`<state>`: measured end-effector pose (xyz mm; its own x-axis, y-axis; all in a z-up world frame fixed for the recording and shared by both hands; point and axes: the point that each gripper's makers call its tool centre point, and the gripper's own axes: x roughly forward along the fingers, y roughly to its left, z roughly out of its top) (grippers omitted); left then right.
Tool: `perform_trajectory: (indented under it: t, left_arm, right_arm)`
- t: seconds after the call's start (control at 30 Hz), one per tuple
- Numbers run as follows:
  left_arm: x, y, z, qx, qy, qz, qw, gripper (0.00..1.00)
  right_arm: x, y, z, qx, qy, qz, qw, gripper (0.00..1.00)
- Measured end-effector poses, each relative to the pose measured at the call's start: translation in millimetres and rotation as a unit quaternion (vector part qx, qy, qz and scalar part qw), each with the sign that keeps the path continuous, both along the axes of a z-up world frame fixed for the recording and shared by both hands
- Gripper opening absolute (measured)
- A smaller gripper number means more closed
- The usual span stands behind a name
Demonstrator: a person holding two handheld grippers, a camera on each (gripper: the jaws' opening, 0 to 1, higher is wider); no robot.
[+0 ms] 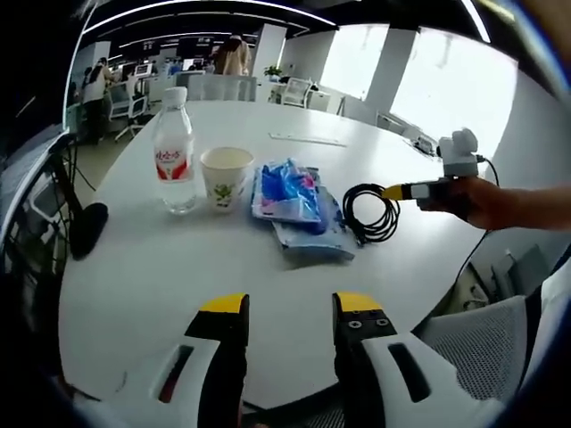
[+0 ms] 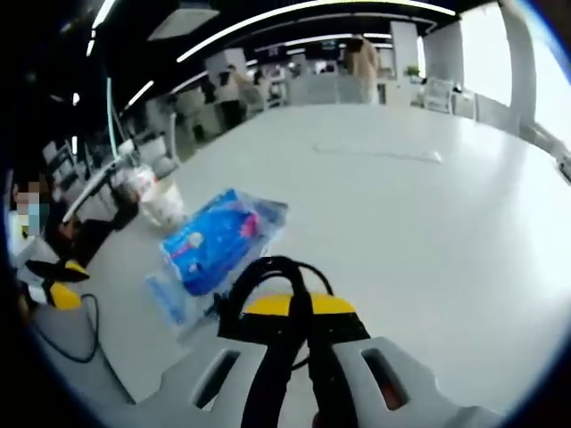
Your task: Arrange the tabletop items into an orderly group along one side of the table until the central work area is clear of visible clutter.
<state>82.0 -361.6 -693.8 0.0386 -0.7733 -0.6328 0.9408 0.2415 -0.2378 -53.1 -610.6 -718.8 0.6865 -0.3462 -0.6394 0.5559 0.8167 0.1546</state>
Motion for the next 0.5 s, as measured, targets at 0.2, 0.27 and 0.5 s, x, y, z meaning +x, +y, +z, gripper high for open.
perform_trajectory:
  t: [0.2, 0.27, 0.5]
  left_arm:
    - [0.6, -2.4, -0.1, -0.001, 0.003, -0.002, 1.0000, 0.36]
    - [0.1, -2.8, -0.5, -0.001, 0.003, -0.005, 1.0000, 0.36]
    - [0.3, -3.5, -2.3, 0.000, 0.005, -0.007, 1.0000, 0.36]
  right_arm:
    - [-20.4, -5.0, 3.8, -0.004, 0.000, -0.022, 0.9997, 0.02]
    - [-26.4, -6.6, 4.4, -0.004, -0.001, -0.030, 0.9995, 0.02]
    - [-58.3, -15.1, 0.9, 0.001, -0.001, -0.072, 0.9974, 0.02]
